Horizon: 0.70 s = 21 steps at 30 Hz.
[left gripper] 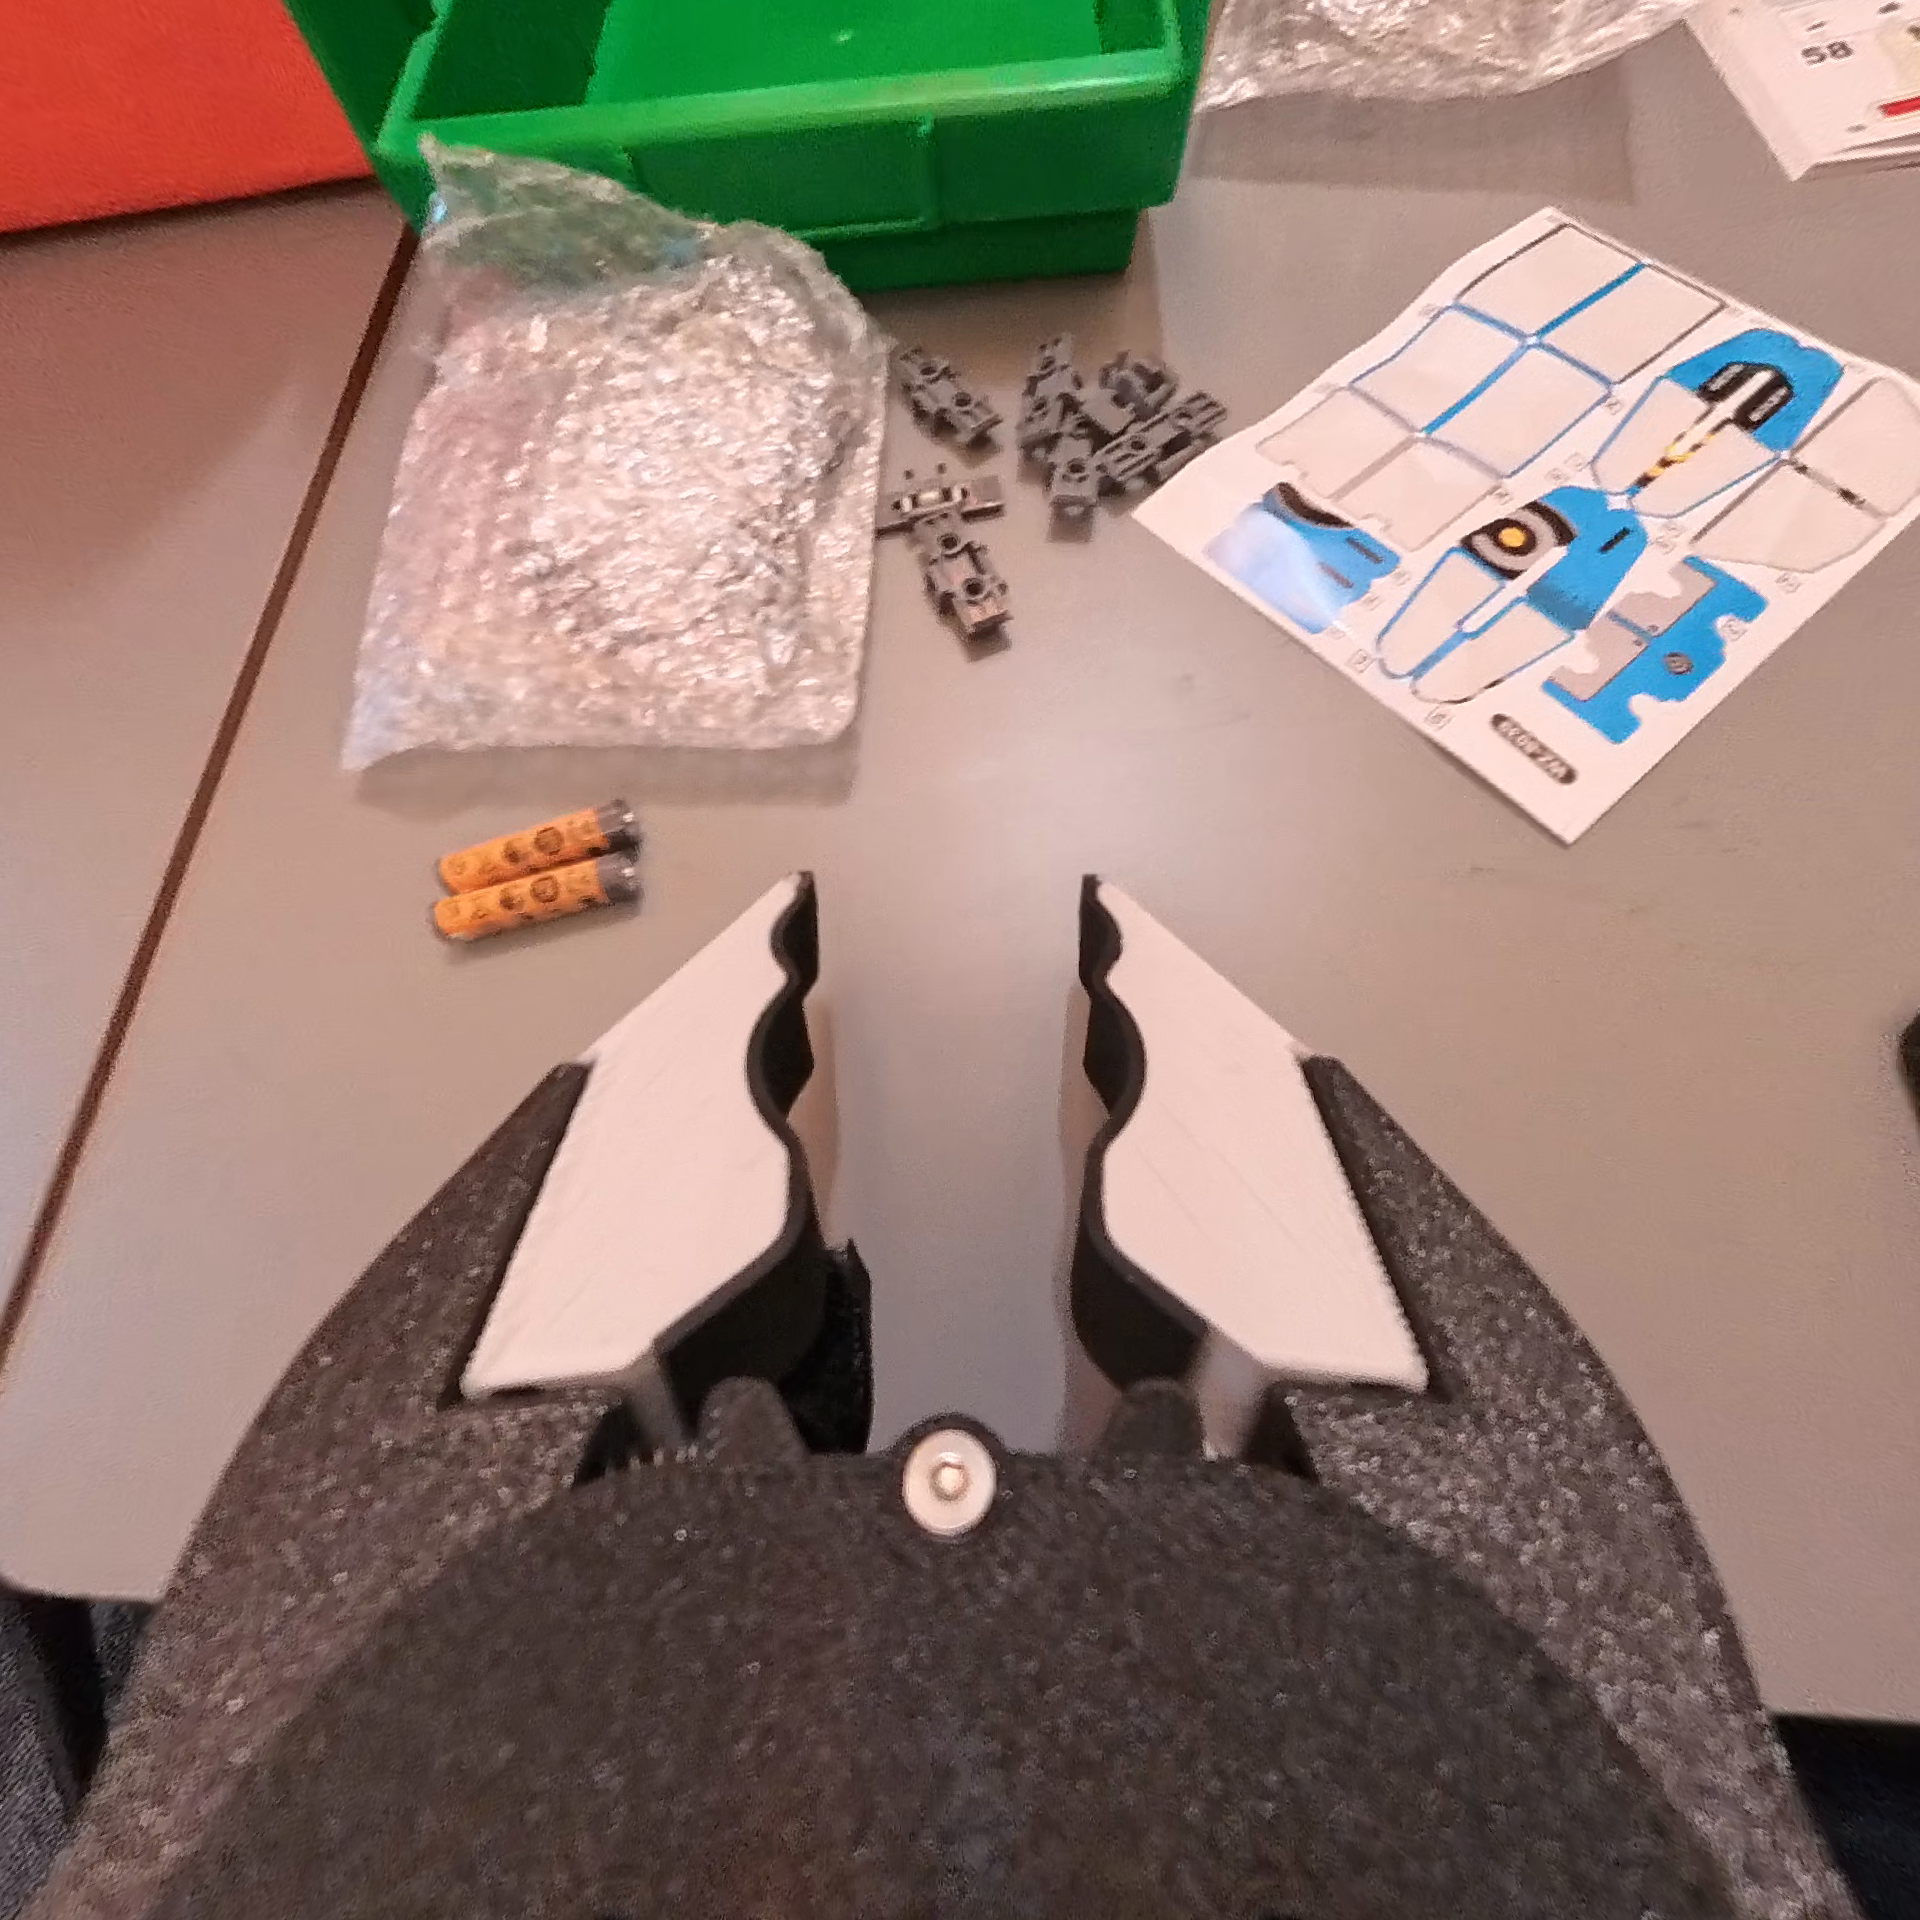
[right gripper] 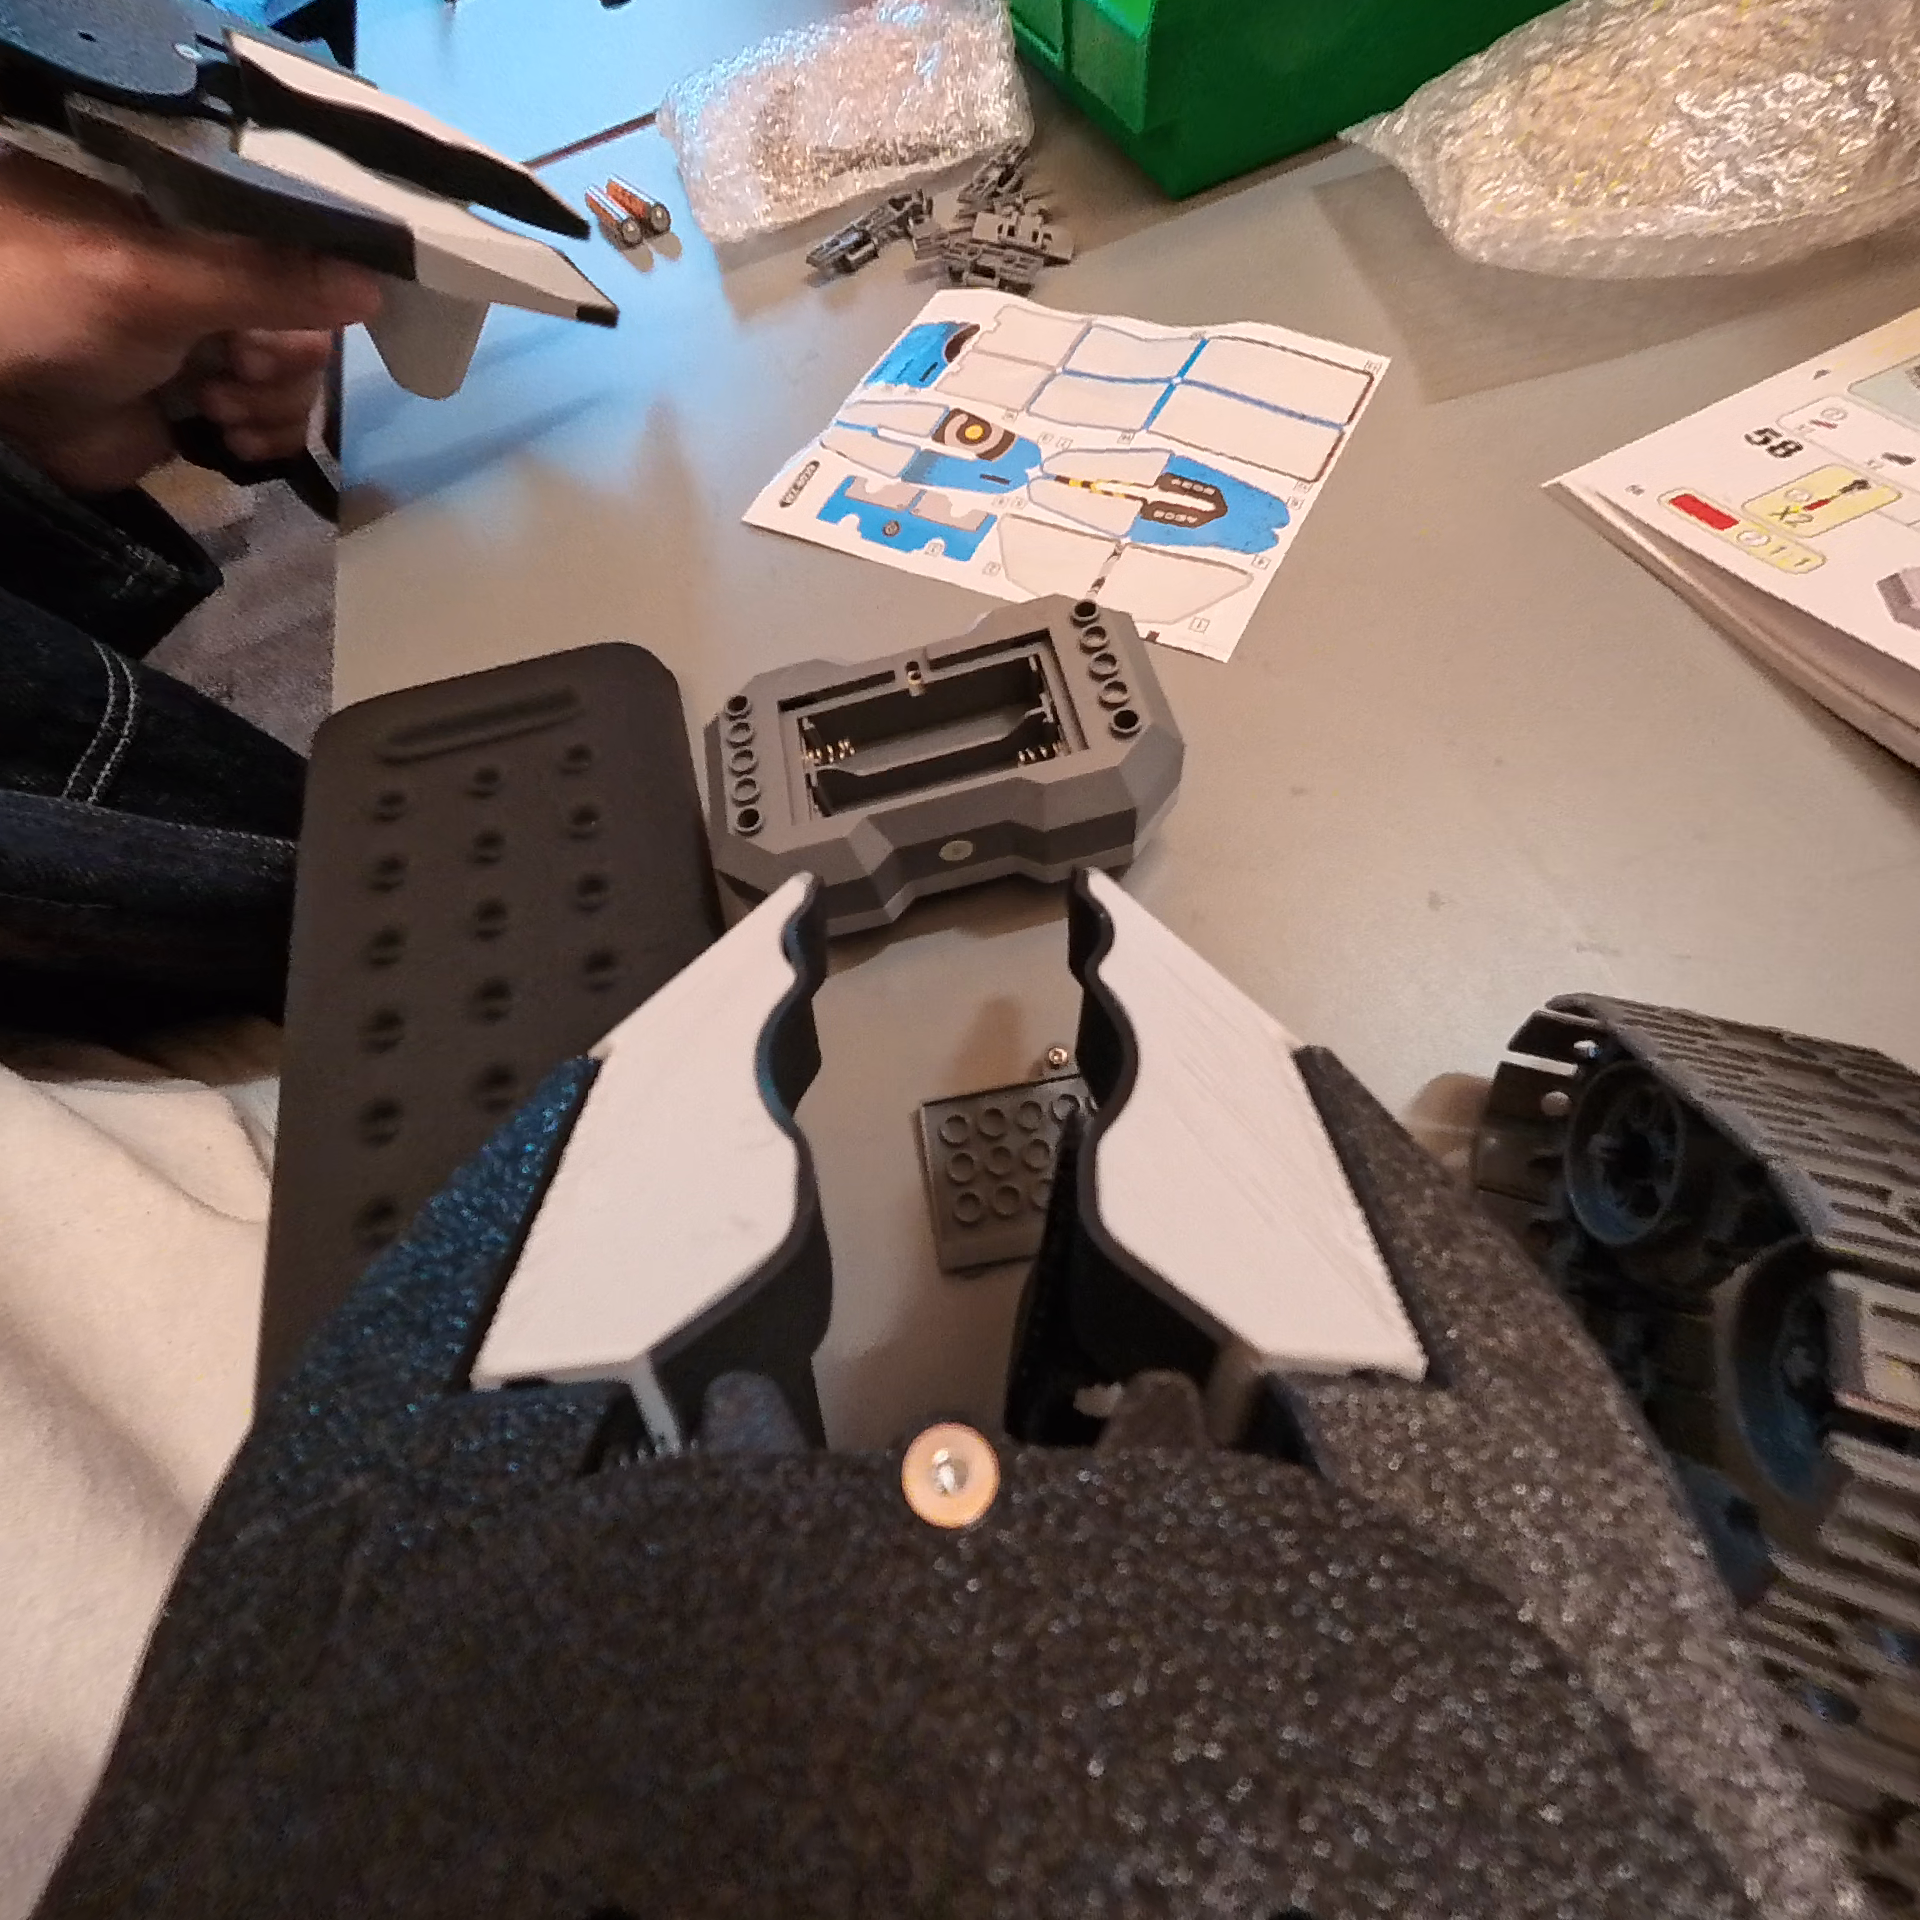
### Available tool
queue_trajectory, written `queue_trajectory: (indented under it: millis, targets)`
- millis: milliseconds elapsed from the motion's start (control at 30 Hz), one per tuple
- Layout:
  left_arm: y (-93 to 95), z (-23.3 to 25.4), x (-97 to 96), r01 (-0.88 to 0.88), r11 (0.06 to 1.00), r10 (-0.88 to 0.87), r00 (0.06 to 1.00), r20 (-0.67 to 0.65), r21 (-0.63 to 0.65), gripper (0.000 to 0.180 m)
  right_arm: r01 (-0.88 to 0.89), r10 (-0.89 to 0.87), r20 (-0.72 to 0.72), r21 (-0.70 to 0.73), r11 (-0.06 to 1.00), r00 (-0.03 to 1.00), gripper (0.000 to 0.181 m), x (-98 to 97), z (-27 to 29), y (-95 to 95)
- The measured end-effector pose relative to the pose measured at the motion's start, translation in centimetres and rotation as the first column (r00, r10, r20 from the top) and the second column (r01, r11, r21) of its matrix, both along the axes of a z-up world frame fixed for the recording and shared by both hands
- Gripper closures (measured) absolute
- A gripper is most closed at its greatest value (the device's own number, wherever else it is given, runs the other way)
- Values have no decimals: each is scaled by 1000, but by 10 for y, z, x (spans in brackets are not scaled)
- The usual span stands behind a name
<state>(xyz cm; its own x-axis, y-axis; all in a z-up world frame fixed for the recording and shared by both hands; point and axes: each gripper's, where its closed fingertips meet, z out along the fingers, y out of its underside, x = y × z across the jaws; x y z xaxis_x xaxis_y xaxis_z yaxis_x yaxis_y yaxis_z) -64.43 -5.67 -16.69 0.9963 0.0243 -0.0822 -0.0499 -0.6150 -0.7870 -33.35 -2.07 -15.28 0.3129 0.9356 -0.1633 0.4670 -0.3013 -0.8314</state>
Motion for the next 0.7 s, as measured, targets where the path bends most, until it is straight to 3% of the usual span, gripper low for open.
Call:
queue_trajectory:
  millis: [100,167,300,433,700]
  targets:
    - [-10,9,-33,57,998,-62,989,-136,-39,131,2,-2,-2,-3,1000,1000,135,1,1,0]
    - [-13,11,-48,207,970,-227,959,-170,-127,131,-3,3,-1,0,1000,1000,135,1,1,-1]
    - [-9,8,-79,427,840,-522,806,-280,-336,132,-11,11,20,25,1000,1000,136,0,-1,-3]
    - [-2,-5,-93,535,680,-689,701,-187,-500,135,0,0,30,22,1000,1000,136,2,-3,-1]
    - [7,-24,-94,629,489,-793,609,-8,-605,145,8,-8,27,3,1000,1000,136,3,-4,1]
